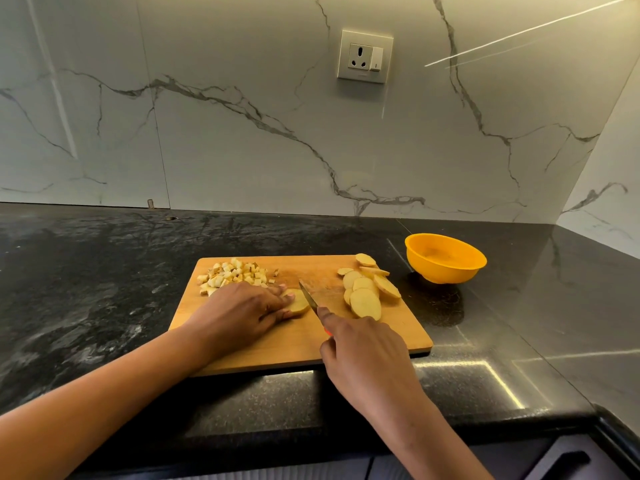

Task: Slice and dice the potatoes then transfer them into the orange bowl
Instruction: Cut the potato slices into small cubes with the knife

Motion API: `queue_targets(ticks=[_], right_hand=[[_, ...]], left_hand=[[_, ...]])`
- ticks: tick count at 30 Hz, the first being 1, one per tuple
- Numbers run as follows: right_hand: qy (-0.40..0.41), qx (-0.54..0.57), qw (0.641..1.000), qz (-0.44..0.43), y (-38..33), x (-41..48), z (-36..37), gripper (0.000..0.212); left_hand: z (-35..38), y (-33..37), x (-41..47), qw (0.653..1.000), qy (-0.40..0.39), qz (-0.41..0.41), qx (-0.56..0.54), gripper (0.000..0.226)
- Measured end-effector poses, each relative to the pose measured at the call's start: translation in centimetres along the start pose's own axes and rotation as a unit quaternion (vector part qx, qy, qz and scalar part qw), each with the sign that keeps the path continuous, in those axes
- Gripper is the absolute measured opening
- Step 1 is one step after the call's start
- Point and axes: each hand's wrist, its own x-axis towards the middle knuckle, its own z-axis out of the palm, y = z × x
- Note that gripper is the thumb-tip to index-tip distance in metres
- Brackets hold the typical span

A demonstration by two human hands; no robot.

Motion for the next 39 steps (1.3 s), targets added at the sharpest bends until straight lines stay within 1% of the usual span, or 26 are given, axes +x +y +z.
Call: queue_targets(ticks=[3,4,6,11,17,20,23,25,27,28,31,39], right_hand=[[-0.023,0.009,1.0,-0.005,0.5,0.5,-0.2,0.049],[-0.034,0.009,0.999,-0.004,0.6,0.9,-0.3,0.049],[-0.051,-0.005,0.999,-0.001,0.4,1.6,-0.2,0.047],[-0.058,-0.051,0.997,-0.024,-0.7,2.2,0.2,0.036],[-0.052,-0.053,0.997,-0.031,-0.4,-1.1,-0.2,0.053],[-0.062,-0.034,0.997,-0.023,0.0,-2.2,-0.8,0.052],[-0.048,-0.021,0.999,-0.011,0.2,-1.2,-0.9,0.05],[-0.045,-0.005,0.999,0.005,0.2,-0.1,-0.5,0.049],[-0.047,0.022,0.998,0.029,0.3,0.8,-0.2,0.048],[-0.044,0.034,0.998,0.037,0.3,1.0,0.0,0.047],[-0.02,0.05,0.998,0.034,0.2,0.7,0.0,0.047],[-0.029,0.011,1.0,0.006,-0.7,0.2,0.2,0.05]], left_hand=[[-0.1,0.3,0.1,1.0,-0.013,-0.002,0.01,0.057],[-0.1,0.3,0.2,1.0,-0.012,-0.002,0.009,0.049],[-0.1,0.2,0.2,1.0,-0.008,-0.003,0.005,0.042],[-0.1,0.3,0.1,1.0,-0.007,-0.012,0.01,0.04],[-0.1,0.7,0.0,1.0,-0.008,-0.023,0.015,0.043],[0.0,0.5,0.0,1.0,0.004,-0.028,-0.002,0.042],[0.3,0.2,-0.1,0.999,0.015,-0.035,-0.027,0.042],[0.3,0.1,-0.1,0.998,0.015,-0.043,-0.041,0.05],[0.2,0.2,-0.2,0.997,0.014,-0.054,-0.05,0.063],[0.2,0.3,-0.2,0.997,0.013,-0.061,-0.049,0.065],[0.2,0.3,0.0,0.996,0.02,-0.073,-0.048,0.056],[0.2,0.3,0.1,0.994,0.035,-0.085,-0.056,0.056]])
